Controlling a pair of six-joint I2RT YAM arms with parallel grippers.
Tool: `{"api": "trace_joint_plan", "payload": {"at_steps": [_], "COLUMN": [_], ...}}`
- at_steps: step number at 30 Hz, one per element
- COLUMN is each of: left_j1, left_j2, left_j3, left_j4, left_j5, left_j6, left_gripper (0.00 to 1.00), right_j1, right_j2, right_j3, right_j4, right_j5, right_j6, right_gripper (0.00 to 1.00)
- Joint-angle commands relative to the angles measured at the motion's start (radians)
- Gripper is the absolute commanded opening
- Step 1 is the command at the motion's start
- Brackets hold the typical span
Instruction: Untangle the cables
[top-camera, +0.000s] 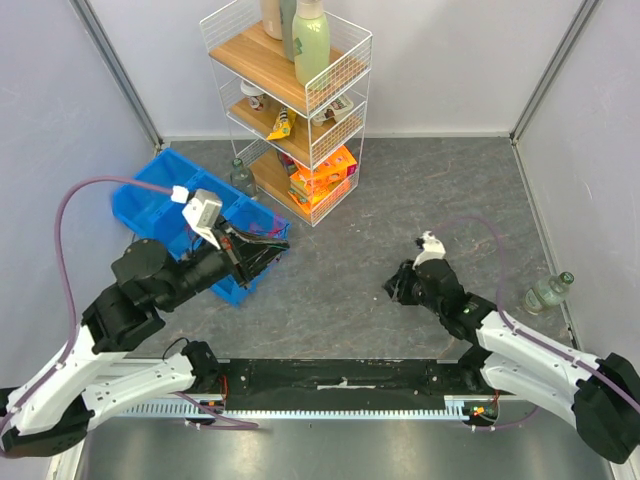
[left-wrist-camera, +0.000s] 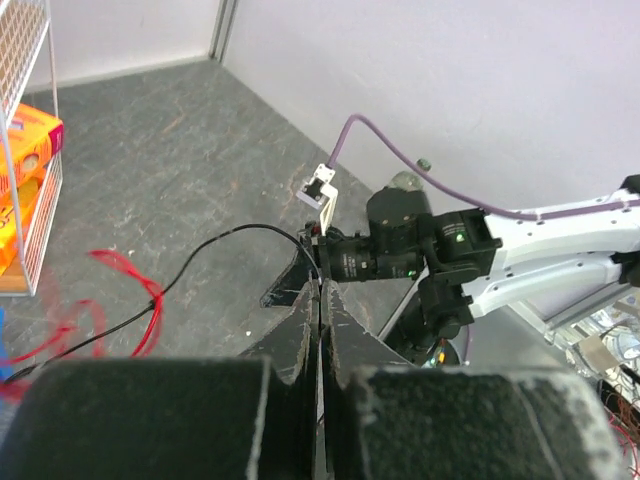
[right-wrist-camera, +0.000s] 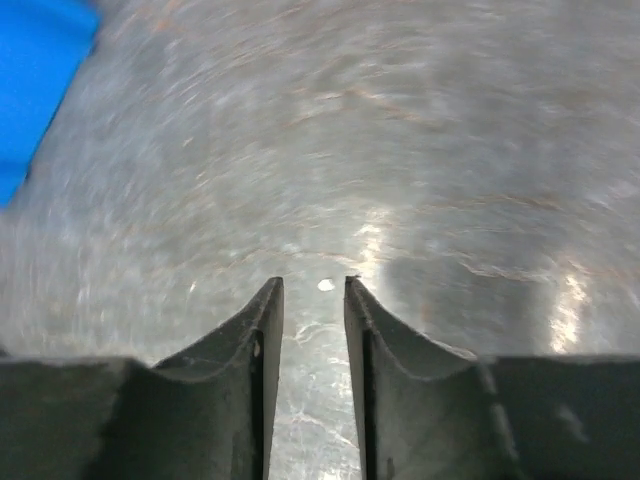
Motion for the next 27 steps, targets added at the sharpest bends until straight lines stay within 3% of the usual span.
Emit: {"api": "trace_joint_plan", "payload": {"at_steps": [1,5,9,15,22,27], "left_j1": [-0.002,-0.002,-0.002,-0.001,-0.001,-0.001], "left_j2": [0.08,0.123,0.155,0.186,0.215,0.217], "left_j3": [-0.003,-0.004,-0.007,-0.047,-0.09,-0.086], "left_j4": [-0.044,-0.041,-0.043,-0.009,0.078,0.078], "left_j5": [-0.02,-0.027,0.034,0.12,0.261,0.275], "left_j6": [0.006,-0.013,-0.022,-0.083,-0.138,-0.129], "left_gripper": [0.02,0.02,0.02,0.02,0.02,0.02], "right_j1": [0.044,0.199,0.262,0.262,0.262,0.262], "right_j2": [0.047,0.093,0.124,0.124,0.059,0.088], "right_j3": [0.092,0.171,0.165,0.157,0.117,0.136], "right_j4": [0.168,0.214,0.365,0.326,0.381,0.378], "right_j5": [-0.348,-0.35,-0.332,-0.198,-0.174,-0.165], "right_j6": [-0.221,-0.272,-0.198,-0.186,-0.158,-0.16], "right_gripper": [0.48,0.7,0.77,0.75,0.56,0.61]}}
